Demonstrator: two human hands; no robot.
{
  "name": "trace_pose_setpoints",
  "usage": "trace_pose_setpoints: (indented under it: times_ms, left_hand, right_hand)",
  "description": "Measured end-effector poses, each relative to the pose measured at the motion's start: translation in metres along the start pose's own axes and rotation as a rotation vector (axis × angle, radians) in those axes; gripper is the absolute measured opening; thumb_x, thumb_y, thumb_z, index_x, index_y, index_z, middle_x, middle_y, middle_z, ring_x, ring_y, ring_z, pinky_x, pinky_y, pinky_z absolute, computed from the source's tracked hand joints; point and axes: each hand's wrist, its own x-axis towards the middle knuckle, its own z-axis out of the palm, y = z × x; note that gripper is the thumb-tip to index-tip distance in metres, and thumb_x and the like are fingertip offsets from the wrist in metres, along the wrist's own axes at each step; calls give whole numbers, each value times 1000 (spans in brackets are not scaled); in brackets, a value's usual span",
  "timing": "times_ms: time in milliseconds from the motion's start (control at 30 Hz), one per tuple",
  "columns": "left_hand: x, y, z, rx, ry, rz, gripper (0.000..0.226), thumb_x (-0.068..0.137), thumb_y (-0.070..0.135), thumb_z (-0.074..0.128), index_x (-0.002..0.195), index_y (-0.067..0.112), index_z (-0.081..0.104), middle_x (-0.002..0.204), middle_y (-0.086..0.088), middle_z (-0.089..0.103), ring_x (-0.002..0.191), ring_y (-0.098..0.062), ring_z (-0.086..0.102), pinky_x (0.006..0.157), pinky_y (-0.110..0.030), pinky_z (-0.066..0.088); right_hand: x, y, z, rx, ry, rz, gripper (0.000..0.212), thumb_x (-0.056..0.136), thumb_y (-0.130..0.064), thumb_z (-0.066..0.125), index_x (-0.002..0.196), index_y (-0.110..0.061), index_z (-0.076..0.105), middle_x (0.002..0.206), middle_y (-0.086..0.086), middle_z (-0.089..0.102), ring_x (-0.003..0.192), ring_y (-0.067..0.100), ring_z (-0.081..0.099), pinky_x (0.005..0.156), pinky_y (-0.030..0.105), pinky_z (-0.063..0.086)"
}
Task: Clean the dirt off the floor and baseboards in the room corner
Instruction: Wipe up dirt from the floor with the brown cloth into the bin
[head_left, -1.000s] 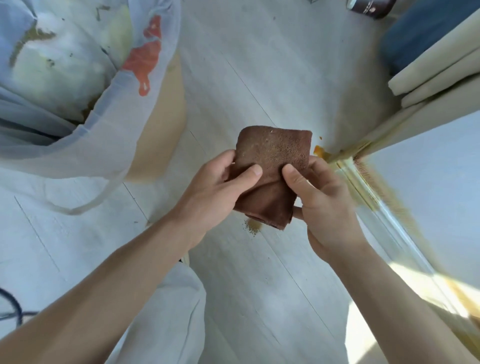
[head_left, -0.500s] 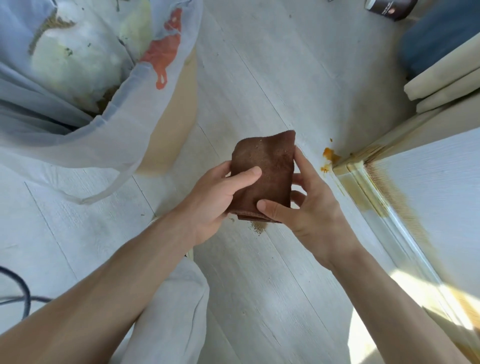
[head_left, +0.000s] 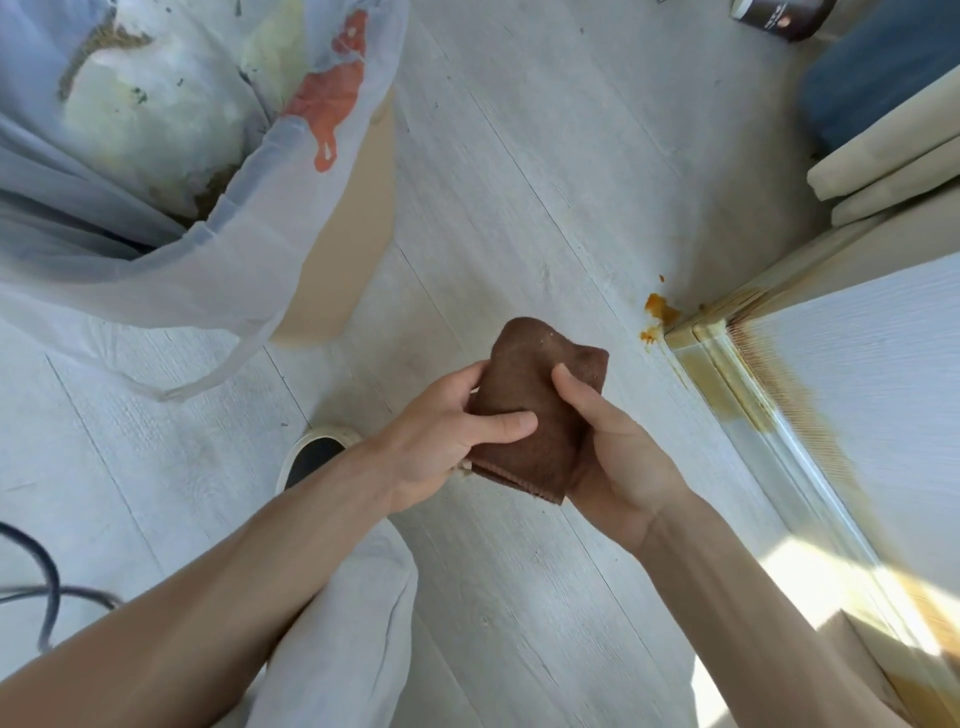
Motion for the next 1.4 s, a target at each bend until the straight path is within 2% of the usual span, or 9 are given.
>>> trace_pose_setpoints:
  times_ms: [133,233,400,567,733,933,1067,1200,1400]
  left_hand:
    - [1,5,4,281,-36,-15,38,94,20,74,130,27,65,124,-3,73,117,-22,69,110,-53,49]
    - [4,16,-5,550,99,17,49,96,38,69,143,34,56,141,14,59,125,-7,59,109,-38,48]
    - [-2,23,-39,445,192,6,28,100,30,65,127,35,68,120,10,72,105,-8,70,96,-29,55]
    - [-2,15,-45,416,209,-25,24,101,22,62,123,30,70,113,7,76,100,-14,73,97,-34,54]
    - [-3,8,-46,393,250,-48,25,102,19,61,124,28,68,112,5,76,98,-15,74,97,-35,54]
    - [-12,-1,-58,339,367,-20,25,102,15,58,121,27,69,107,5,77,94,-15,74,90,-31,56]
    - [-19,-8,-67,289,451,10,26,100,11,57,117,26,71,102,5,78,92,-17,75,88,-34,56]
    - [-31,-10,-83,251,549,44,25,100,9,56,113,23,72,98,4,79,90,-20,75,86,-34,57]
    - [-47,-15,-99,188,671,54,29,98,5,53,112,22,72,96,2,79,85,-21,75,87,-37,59]
  right_hand:
    - [2,6,-16,3,166,-82,36,103,-21,58,129,3,64,122,25,71,113,39,70,88,51,61]
    - [-4,5,-43,-130,361,-194,28,98,-16,67,123,-2,67,114,16,76,107,35,73,84,50,62]
    - [-31,30,-117,-399,662,-90,29,88,-15,78,116,-17,69,109,9,76,102,33,73,89,53,61]
    - [-46,72,-148,-544,860,11,26,91,-18,73,115,-19,62,110,12,70,95,34,70,82,53,61]
    - [1,92,-109,-742,800,-115,43,90,-20,74,128,-21,54,107,-2,64,90,17,63,73,36,56]
    - [41,81,-74,-838,671,-272,26,92,-22,71,112,-21,54,93,-13,61,81,7,61,58,13,42]
    - [50,63,-67,-867,565,-279,24,91,-23,74,109,-25,58,99,-8,66,86,15,68,69,26,54]
    - [47,0,-69,-858,608,-342,14,92,-15,68,105,-13,62,95,0,67,90,23,68,60,29,52]
    - [149,-97,-29,-1350,605,-513,32,91,-11,56,123,-13,56,106,6,60,94,27,55,74,32,41]
